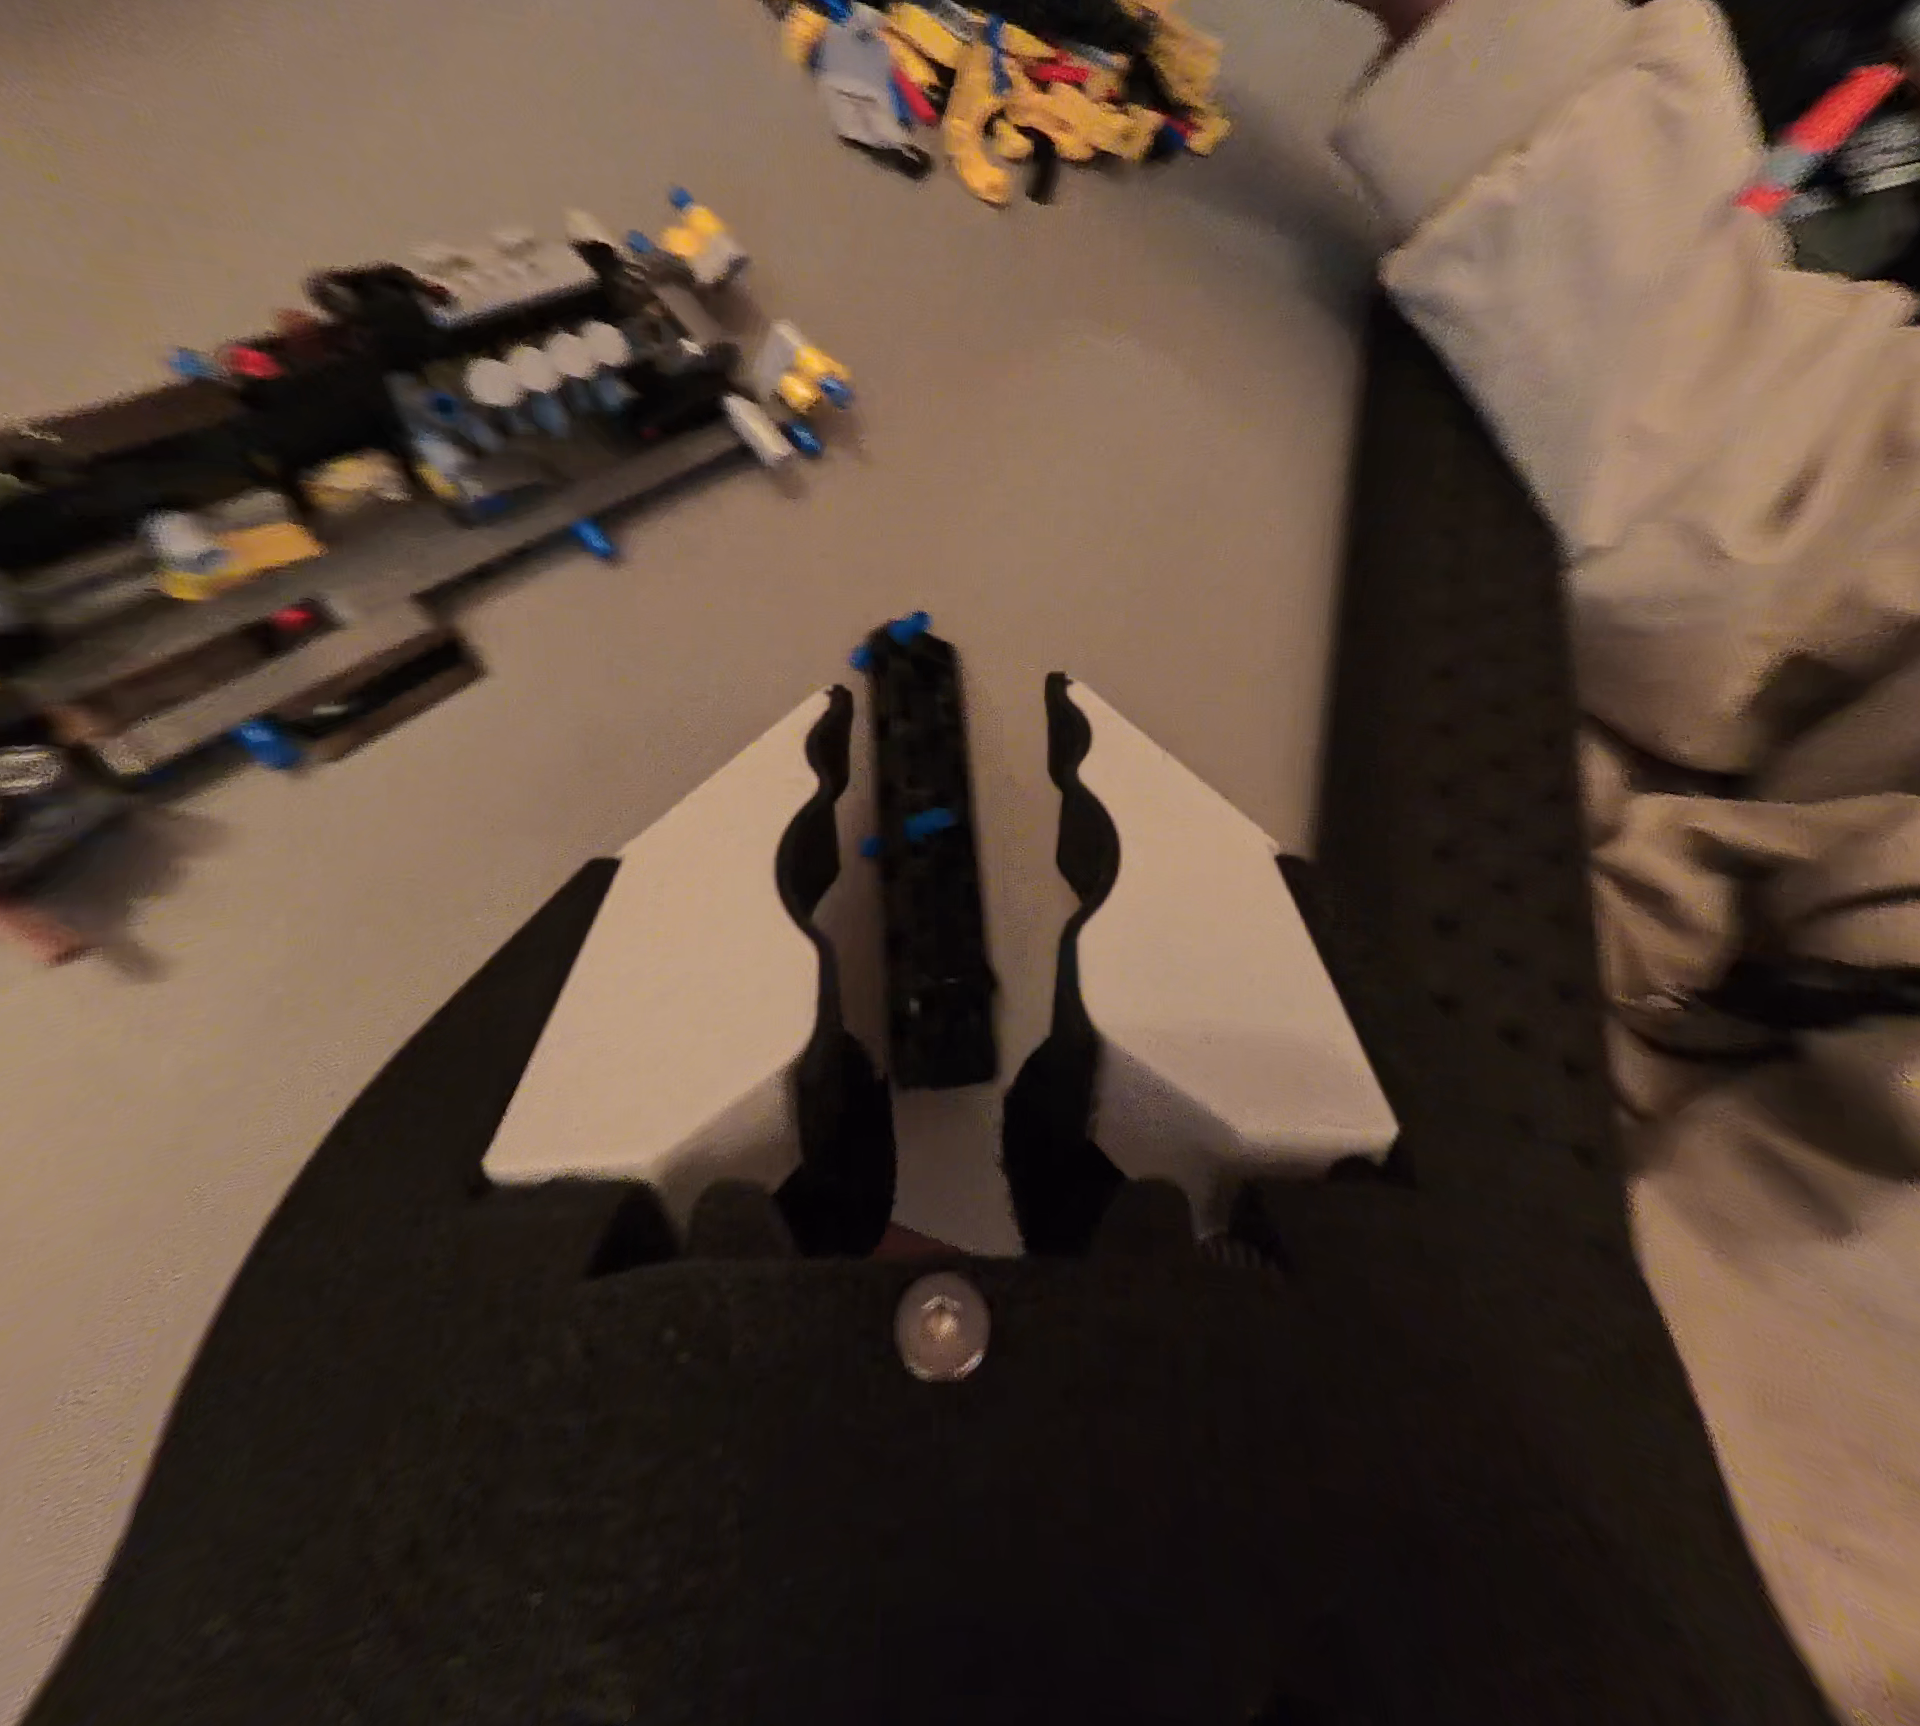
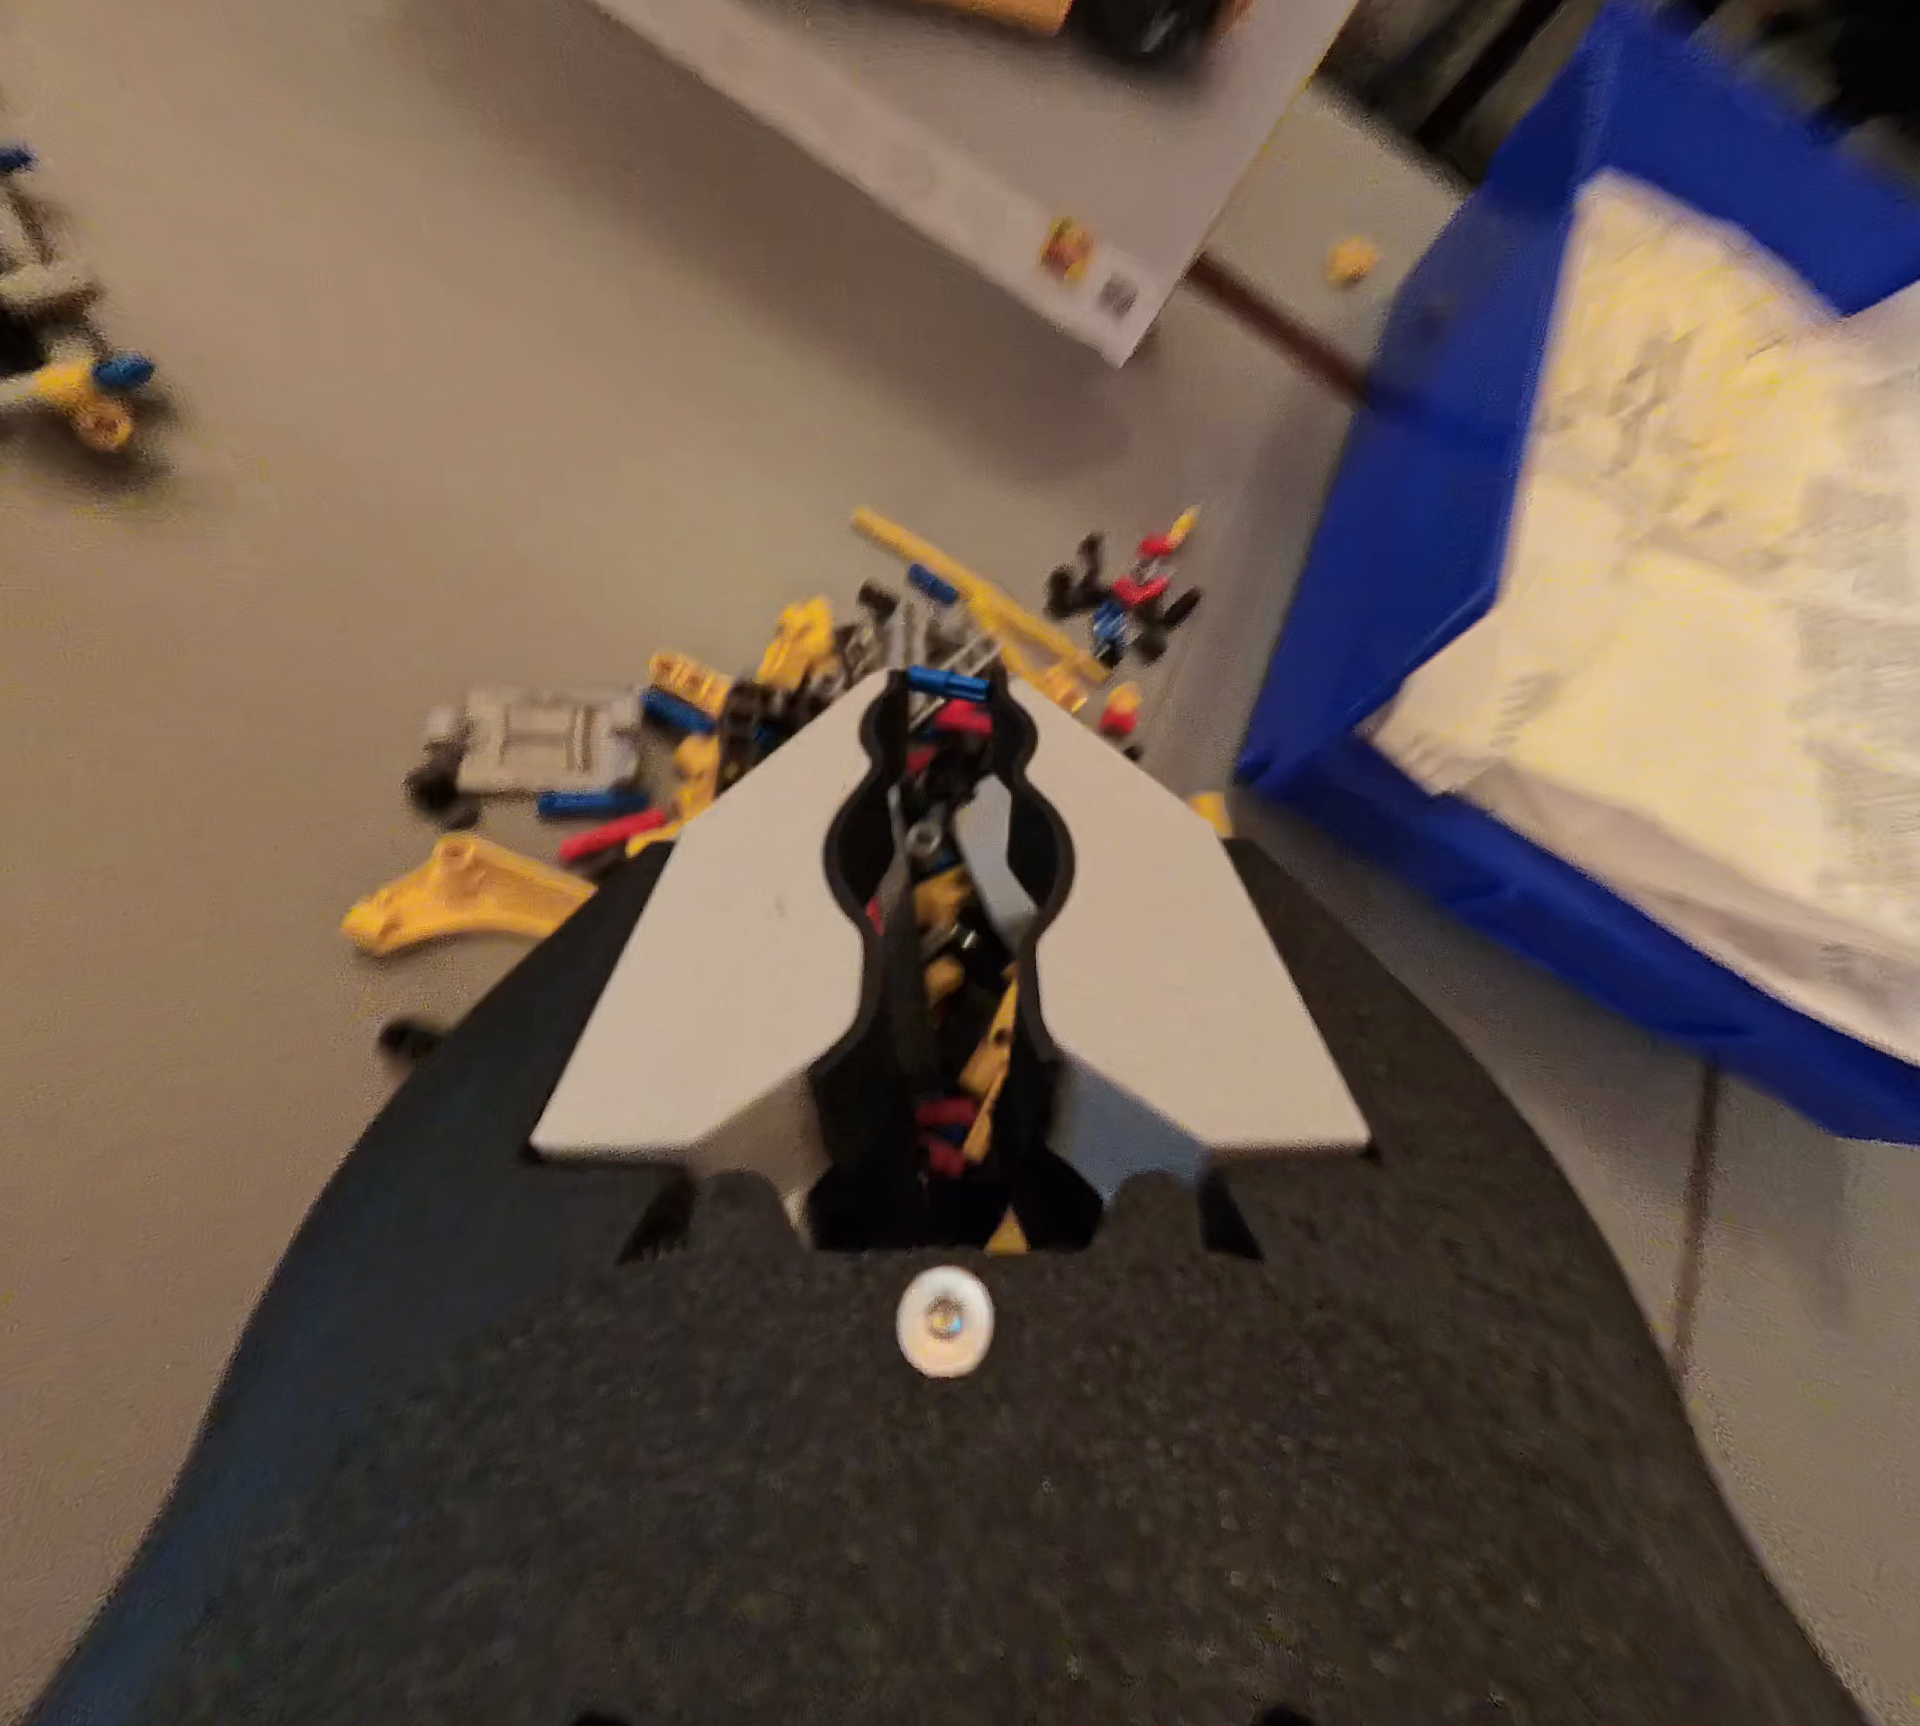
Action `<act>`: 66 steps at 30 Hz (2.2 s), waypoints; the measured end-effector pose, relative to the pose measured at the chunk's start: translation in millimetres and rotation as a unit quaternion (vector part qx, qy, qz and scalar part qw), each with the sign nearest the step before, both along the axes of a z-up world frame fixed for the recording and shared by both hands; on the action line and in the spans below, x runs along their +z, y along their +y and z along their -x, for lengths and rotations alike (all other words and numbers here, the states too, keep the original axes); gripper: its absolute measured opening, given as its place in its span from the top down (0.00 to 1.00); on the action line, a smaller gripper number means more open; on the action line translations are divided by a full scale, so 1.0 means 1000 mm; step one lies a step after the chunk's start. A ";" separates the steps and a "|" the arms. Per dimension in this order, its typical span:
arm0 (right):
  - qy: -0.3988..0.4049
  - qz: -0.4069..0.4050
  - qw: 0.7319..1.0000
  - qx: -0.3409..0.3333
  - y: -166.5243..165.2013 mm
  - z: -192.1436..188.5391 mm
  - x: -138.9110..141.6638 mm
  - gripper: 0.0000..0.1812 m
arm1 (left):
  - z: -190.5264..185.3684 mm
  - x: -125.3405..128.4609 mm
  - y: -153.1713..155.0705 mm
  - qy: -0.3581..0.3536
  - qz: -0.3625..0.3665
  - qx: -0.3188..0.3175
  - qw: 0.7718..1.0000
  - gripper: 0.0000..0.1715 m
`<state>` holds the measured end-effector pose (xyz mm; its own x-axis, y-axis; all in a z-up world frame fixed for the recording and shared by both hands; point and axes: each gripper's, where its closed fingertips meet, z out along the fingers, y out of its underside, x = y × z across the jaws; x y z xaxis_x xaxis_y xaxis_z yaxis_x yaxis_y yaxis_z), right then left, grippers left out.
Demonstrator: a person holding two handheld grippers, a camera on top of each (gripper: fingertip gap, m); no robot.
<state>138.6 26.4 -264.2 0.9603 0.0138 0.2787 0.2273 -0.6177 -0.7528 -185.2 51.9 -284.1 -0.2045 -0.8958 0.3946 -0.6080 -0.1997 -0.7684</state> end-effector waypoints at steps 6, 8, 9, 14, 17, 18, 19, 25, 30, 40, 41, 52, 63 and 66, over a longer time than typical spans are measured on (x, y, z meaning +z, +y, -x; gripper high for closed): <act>0.076 0.092 0.992 0.037 -0.028 0.012 -0.035 0.92 | 0.008 -0.032 -0.010 0.054 -0.123 -0.046 0.990 0.70; 0.054 0.076 0.995 0.029 -0.023 0.006 -0.028 0.91 | 0.006 -0.041 -0.007 0.062 -0.181 -0.043 0.981 0.72; 0.041 0.060 0.997 0.029 -0.019 0.005 -0.022 0.91 | 0.005 -0.041 -0.005 0.062 -0.206 -0.043 0.976 0.73; 0.122 -0.066 0.977 0.159 0.019 0.080 0.020 0.85 | -0.010 -0.032 0.001 0.005 -0.367 -0.045 0.929 0.85; 0.228 -0.086 0.914 0.325 0.023 0.179 0.036 0.84 | -0.024 -0.001 0.008 -0.083 -0.477 -0.006 0.875 0.86; 0.254 -0.071 0.889 0.374 0.017 0.208 0.035 0.83 | -0.026 0.010 0.007 -0.112 -0.491 0.006 0.864 0.86; 0.267 -0.053 0.870 0.411 0.013 0.231 0.031 0.82 | -0.027 0.019 0.003 -0.135 -0.491 0.013 0.861 0.86; 0.325 -0.054 0.813 0.480 0.011 0.292 0.035 0.83 | -0.027 0.043 -0.004 -0.194 -0.489 0.027 0.850 0.86; 0.255 -0.071 0.835 0.482 0.019 0.287 0.031 0.96 | -0.027 0.038 -0.007 -0.183 -0.434 0.025 0.882 0.88; 0.146 -0.083 0.818 0.550 -0.004 0.311 0.027 0.96 | -0.017 0.051 -0.037 -0.210 -0.242 -0.039 0.946 0.85; 0.158 -0.079 0.812 0.557 -0.007 0.315 0.027 0.96 | -0.016 0.048 -0.041 -0.209 -0.251 -0.051 0.944 0.89; 0.139 -0.111 0.814 0.553 -0.003 0.320 0.028 0.89 | -0.011 0.043 -0.041 -0.191 -0.245 -0.071 0.948 0.95; 0.181 -0.171 0.800 0.546 -0.002 0.324 0.054 0.90 | -0.009 0.067 -0.042 -0.244 -0.130 -0.064 0.959 0.96; 0.204 -0.189 0.790 0.547 -0.006 0.326 0.065 0.91 | -0.008 0.077 -0.046 -0.274 -0.106 -0.066 0.954 0.96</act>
<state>-187.7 20.5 -198.9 0.4433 0.8867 0.1314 0.1593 0.0663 -0.9850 -176.9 6.1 -206.8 -0.4442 -0.8959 0.0103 -0.1136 0.0449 -0.9925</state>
